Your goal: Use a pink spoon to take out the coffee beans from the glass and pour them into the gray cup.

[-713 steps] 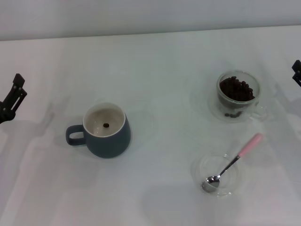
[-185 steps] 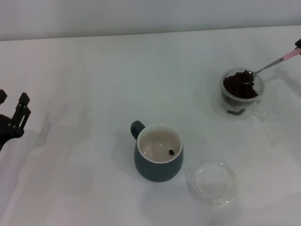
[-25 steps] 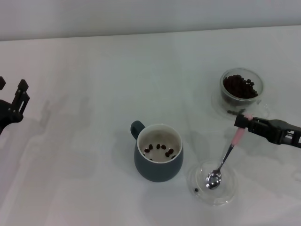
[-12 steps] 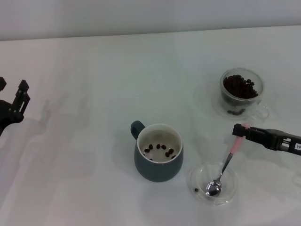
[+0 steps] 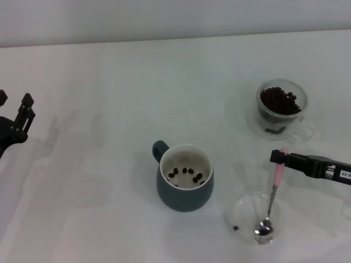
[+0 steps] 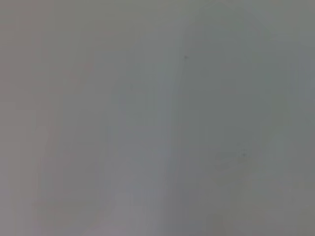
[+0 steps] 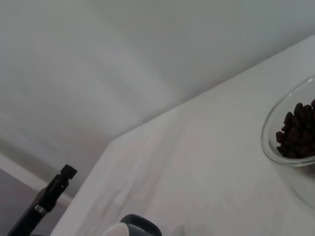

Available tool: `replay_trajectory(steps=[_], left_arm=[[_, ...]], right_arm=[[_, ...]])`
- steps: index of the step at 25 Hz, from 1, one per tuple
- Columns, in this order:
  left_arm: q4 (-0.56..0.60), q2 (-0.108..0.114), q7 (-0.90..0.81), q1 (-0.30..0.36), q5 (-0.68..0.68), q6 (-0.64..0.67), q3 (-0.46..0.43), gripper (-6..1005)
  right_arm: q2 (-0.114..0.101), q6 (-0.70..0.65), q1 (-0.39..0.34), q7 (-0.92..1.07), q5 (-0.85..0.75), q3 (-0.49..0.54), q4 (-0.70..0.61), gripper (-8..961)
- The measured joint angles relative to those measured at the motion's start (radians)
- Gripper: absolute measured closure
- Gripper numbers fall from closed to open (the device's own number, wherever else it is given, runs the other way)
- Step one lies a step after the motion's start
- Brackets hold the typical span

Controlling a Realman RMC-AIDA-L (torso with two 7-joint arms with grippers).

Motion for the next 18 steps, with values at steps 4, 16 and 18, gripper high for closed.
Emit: replay_trajectory(steps=[4, 16, 18], left_arm=[[0.000, -0.001, 0.000, 0.000, 0.000, 0.000, 0.000, 448], [0.000, -0.001, 0.000, 0.000, 0.000, 0.011, 0.000, 448], [0.000, -0.001, 0.000, 0.000, 0.000, 0.011, 0.000, 448]], right_arm=[[0.003, -0.003, 0.004, 0.000, -0.012, 0.001, 0.000, 754], [0.002, -0.007, 0.010, 0.009, -0.011, 0.009, -0.001, 752], [0.001, -0.007, 0.012, 0.010, -0.006, 0.013, -0.001, 752]])
